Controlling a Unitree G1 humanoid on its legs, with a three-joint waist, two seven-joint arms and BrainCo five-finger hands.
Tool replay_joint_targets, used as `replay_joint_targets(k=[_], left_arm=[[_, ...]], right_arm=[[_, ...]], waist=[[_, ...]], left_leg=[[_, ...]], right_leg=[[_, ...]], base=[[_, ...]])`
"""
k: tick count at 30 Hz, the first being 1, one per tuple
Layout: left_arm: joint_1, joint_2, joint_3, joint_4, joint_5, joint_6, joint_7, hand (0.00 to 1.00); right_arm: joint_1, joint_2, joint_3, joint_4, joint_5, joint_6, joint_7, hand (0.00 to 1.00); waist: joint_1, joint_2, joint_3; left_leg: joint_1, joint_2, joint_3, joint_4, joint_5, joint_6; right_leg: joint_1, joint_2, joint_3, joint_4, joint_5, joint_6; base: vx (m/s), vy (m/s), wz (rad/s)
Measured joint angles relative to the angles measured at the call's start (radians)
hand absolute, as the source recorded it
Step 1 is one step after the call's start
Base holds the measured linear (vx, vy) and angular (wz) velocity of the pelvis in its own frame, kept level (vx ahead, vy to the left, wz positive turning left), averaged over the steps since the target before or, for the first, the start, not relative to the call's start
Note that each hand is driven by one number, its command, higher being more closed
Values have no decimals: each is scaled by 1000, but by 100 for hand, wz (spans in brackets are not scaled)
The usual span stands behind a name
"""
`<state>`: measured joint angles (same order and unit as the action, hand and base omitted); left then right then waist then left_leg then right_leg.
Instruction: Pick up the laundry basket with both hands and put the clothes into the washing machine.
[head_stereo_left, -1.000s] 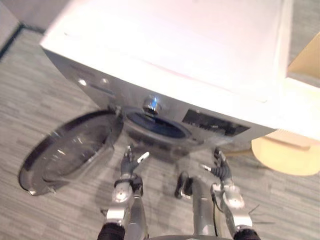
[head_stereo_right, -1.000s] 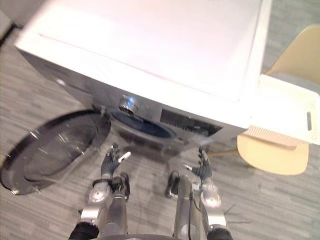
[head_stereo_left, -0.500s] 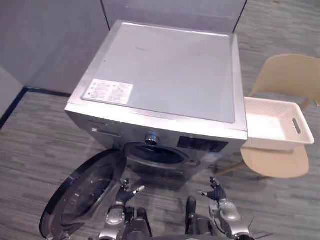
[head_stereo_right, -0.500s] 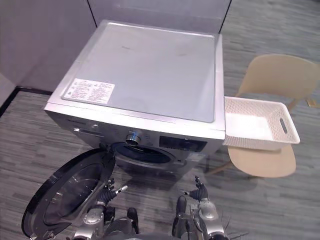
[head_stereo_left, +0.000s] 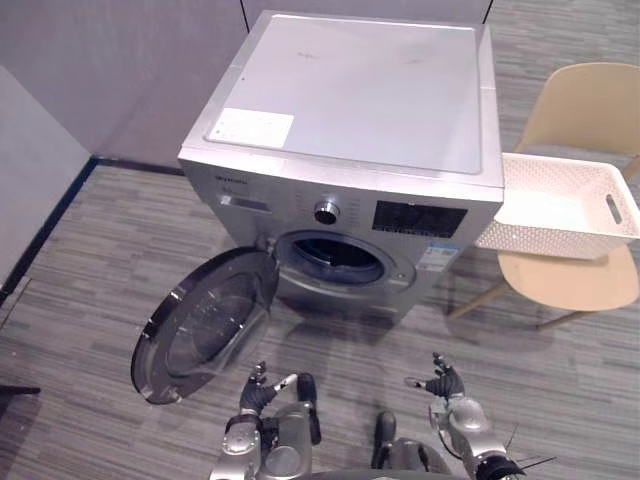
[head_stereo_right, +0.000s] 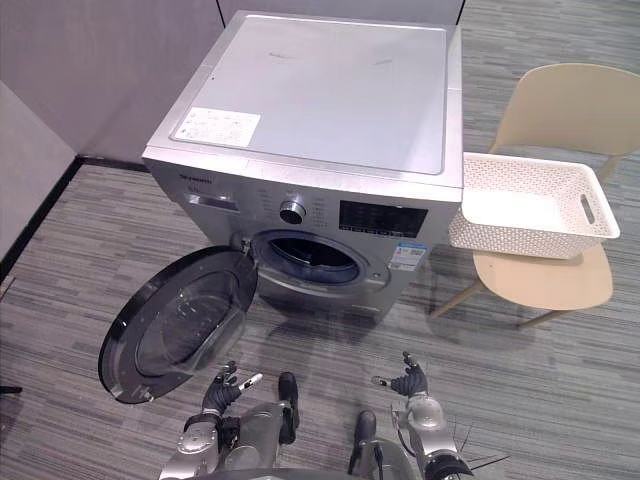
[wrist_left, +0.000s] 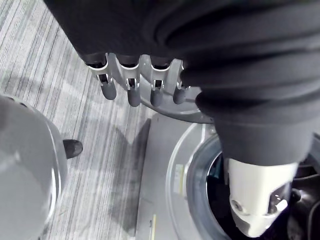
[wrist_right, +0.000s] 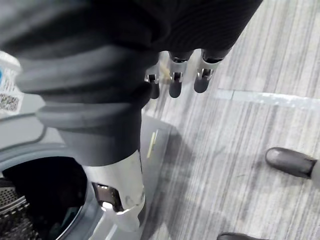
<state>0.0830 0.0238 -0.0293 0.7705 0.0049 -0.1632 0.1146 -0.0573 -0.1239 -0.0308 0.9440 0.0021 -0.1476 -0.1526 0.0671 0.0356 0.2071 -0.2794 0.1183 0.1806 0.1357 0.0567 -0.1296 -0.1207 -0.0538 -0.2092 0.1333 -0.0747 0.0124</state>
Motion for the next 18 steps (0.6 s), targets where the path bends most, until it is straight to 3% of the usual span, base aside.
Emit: replay_joint_targets(k=[1, 2, 3, 5, 6, 7, 9, 14, 16, 18], left_arm=[[-6, 0, -10, 0, 5, 0, -1, 0], [-8, 0, -19, -1, 7, 0, -1, 0], [-10, 2, -36, -3, 7, 0, -1, 0], [-13, 2, -68, -16, 9, 0, -1, 0], [-20, 4, -92, -29, 11, 0, 0, 0], [-25, 7, -101, -35, 13, 0, 0, 0], [-59, 49, -150, -68, 35, 1, 1, 0], [-108, 62, -170, -228, 40, -6, 36, 0], [-112, 82, -137, -286, 48, -22, 66, 0], [-122, 90, -99, -309, 49, -24, 87, 0]], right_arm=[[5, -1, -11, 0, 0, 0, 0, 0], [12, -4, -14, 1, 0, 1, 0, 0], [29, -7, -24, 0, 0, 1, 1, 0], [60, -11, -32, 0, -1, 1, 2, 0], [76, -11, -34, 0, -1, 2, 2, 0], [80, -14, -44, 0, -1, 2, 2, 0], [110, 42, -52, -23, -2, 3, 4, 0], [151, 51, -52, -26, -1, 3, 6, 0], [151, 59, -51, -26, -2, 3, 8, 0], [149, 61, -51, -26, -3, 1, 12, 0]], waist=[[-1, -6, 0], [-1, -16, 2], [-4, -25, 5], [-7, -15, 0], [-19, -1, -9], [-29, 4, -11], [-54, -45, -38], [-65, -39, -64], [-75, -41, -72], [-78, -44, -88]], left_leg=[[-21, -8, -10, 70, -8, 14], [-31, -17, -19, 160, -35, 51], [-24, -14, -18, 282, -114, 84], [19, 16, -29, 350, -203, 71], [63, 19, -53, 287, -251, 56], [82, 13, -55, 241, -271, 86], [93, -59, -60, 148, -225, 105], [156, -136, -73, 29, -180, 132], [191, -139, -63, -24, -160, 131], [198, -135, -57, -43, -155, 132]], right_leg=[[-10, -16, -9, 6, 7, -9], [-23, -34, -13, 10, 17, -9], [-27, -55, -12, 9, 31, 1], [-26, -64, -12, 8, 45, 23], [-25, -63, -16, 3, 57, 45], [-23, -64, -18, -1, 63, 53], [-20, -115, -38, -39, 86, 83], [33, -166, -34, -101, 101, 97], [54, -165, -34, -127, 119, 84], [54, -158, -32, -141, 127, 96]], base=[[-171, 84, 18], [-133, 115, -2], [-98, 112, -1], [-126, 192, 6], [-120, 294, 9], [-87, 255, 19], [-53, 224, 36], [1, 135, 31], [108, 23, 7], [150, -31, -11]])
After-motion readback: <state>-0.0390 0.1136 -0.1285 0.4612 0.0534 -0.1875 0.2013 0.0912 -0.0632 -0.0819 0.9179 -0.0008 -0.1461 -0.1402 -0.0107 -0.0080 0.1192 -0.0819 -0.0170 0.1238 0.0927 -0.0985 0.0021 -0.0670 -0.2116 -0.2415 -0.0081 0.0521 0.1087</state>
